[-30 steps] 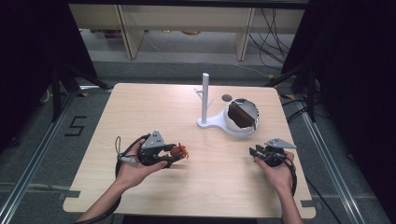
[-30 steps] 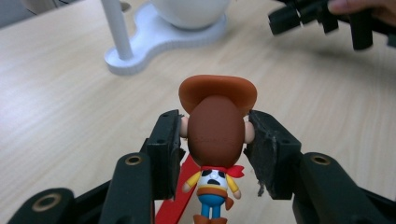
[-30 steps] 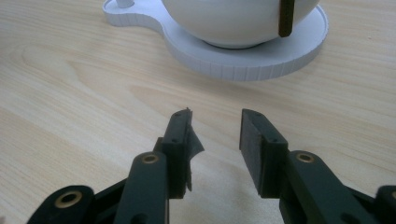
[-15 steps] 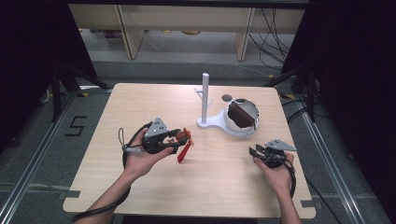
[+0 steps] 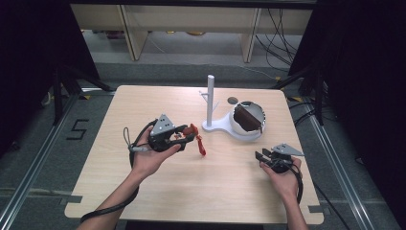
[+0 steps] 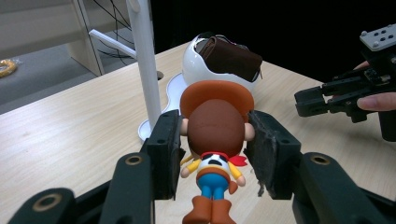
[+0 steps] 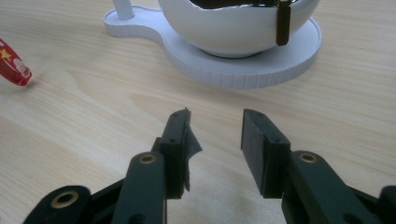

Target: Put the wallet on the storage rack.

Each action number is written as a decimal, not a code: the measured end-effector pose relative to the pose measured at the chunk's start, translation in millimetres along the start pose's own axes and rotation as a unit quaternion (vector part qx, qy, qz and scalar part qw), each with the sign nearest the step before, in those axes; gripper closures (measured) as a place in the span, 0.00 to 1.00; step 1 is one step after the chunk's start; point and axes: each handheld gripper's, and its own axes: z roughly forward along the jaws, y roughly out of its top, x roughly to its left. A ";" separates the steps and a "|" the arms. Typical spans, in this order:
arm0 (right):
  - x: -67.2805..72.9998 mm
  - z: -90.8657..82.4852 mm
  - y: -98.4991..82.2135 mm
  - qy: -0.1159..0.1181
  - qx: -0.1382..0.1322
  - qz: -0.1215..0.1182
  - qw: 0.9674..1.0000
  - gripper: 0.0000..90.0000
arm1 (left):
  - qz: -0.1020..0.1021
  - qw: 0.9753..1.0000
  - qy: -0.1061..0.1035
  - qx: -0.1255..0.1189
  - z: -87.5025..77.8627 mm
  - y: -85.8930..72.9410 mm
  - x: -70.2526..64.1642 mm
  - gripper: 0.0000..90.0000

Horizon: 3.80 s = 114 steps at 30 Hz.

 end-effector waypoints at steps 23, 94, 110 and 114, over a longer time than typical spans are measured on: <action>1.5 -0.2 -0.8 -0.003 0.002 0.003 1.000 0.69 | -0.004 0.999 0.024 -0.031 4.8 12.4 8.6 0.61; 0.9 1.9 -2.0 0.003 0.001 0.001 1.000 0.68 | 0.003 0.992 0.072 -0.100 23.3 63.7 29.3 0.61; 0.8 2.5 -2.4 0.003 -0.002 0.002 1.000 0.68 | 0.000 0.991 0.079 -0.107 26.0 69.7 32.8 0.61; 0.7 2.2 -2.2 0.003 0.000 0.001 1.000 0.68 | 0.002 0.991 0.079 -0.107 27.3 70.5 33.1 0.61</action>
